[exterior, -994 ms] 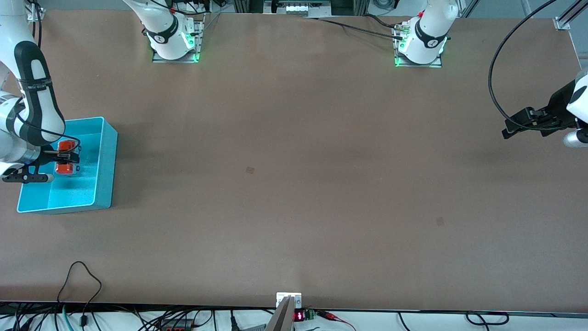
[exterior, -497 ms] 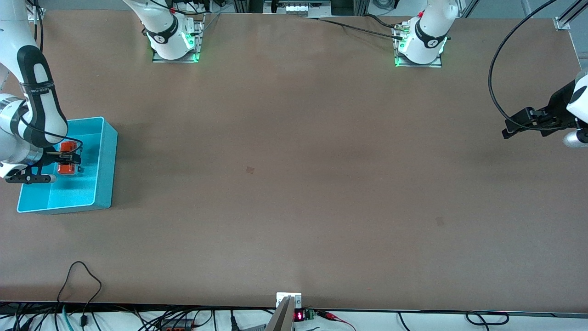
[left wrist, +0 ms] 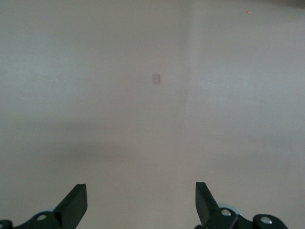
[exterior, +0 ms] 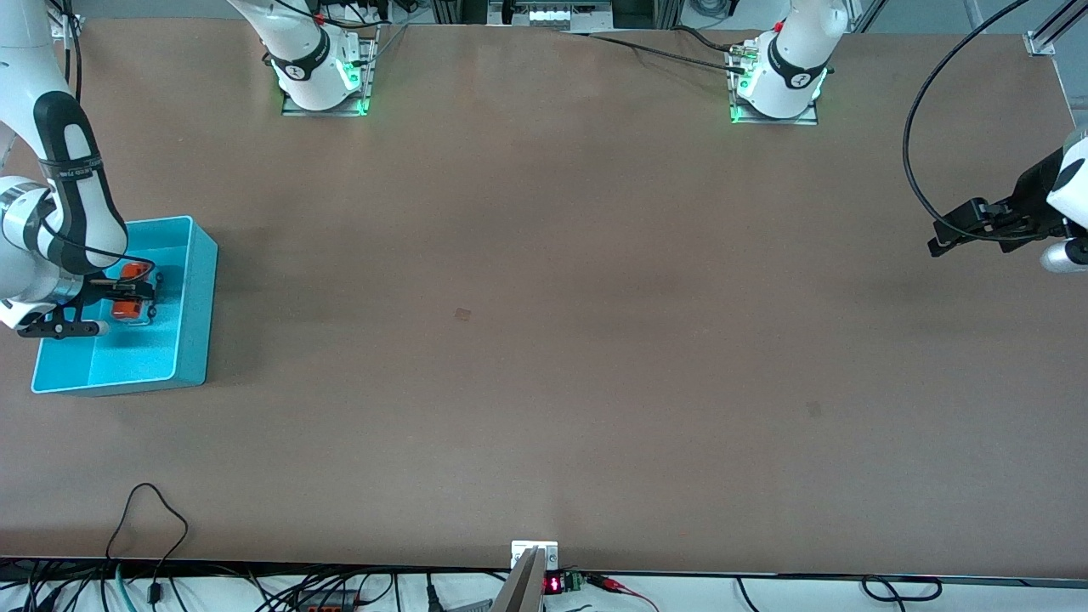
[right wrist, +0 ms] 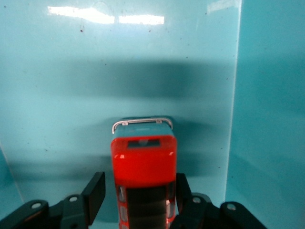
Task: Wind up bus and store in blue box
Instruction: 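Open the right gripper to release the bus in the box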
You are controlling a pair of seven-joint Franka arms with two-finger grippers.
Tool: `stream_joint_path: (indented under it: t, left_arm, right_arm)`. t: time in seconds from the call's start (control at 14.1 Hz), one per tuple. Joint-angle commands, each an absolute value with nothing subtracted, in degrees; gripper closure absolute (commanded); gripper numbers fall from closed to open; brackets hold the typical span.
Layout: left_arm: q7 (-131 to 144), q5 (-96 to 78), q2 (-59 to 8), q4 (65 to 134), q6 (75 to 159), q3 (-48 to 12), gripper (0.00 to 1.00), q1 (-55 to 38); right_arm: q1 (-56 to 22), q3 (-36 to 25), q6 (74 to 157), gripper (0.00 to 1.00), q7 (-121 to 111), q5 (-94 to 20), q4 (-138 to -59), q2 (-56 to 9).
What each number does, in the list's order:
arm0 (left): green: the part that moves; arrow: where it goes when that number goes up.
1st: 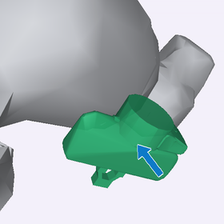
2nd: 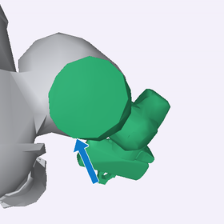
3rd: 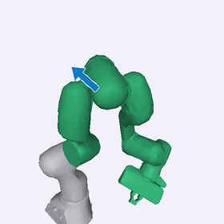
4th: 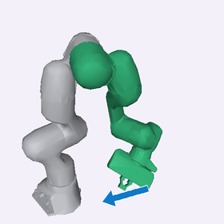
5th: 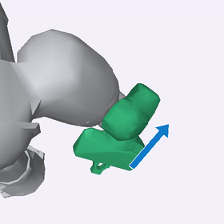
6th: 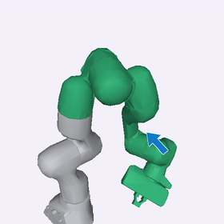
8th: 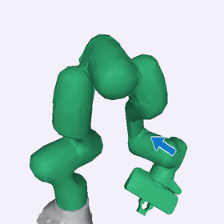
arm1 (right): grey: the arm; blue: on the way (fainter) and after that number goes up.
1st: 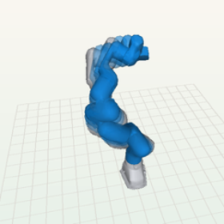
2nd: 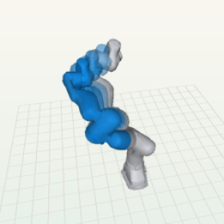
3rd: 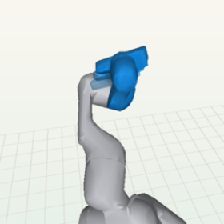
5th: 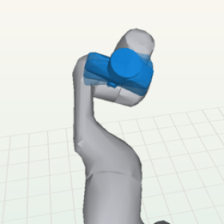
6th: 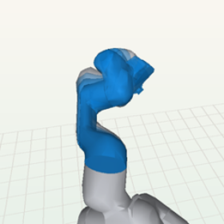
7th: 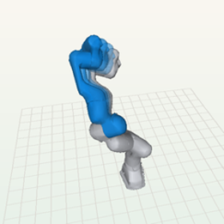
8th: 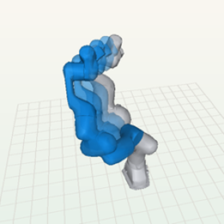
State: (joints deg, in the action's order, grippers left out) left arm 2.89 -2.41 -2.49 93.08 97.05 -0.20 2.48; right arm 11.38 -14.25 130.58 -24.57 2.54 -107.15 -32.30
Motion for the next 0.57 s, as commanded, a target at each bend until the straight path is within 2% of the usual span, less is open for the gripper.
stream_joint_path:
  t: [0.0, 0.28, 0.5]
  left_arm:
    - [2.0, -1.3, -1.9, 93.3, 96.9, -0.5, 0.00, 2.6]
    - [2.0, -1.3, -1.9, 93.3, 96.9, -0.6, 0.00, 2.6]
    - [2.0, -1.3, -1.8, 93.3, 97.7, -0.6, 0.00, 2.6]
  right_arm:
    - [12.0, -14.0, 130.5, 0.00, -25.9, 2.1, -107.1, -32.1]
    - [11.6, -13.4, 129.6, 0.00, -25.9, 2.4, -106.5, -28.8]
    - [11.5, -10.8, 123.1, 0.00, -25.6, 2.3, -104.6, -23.0]
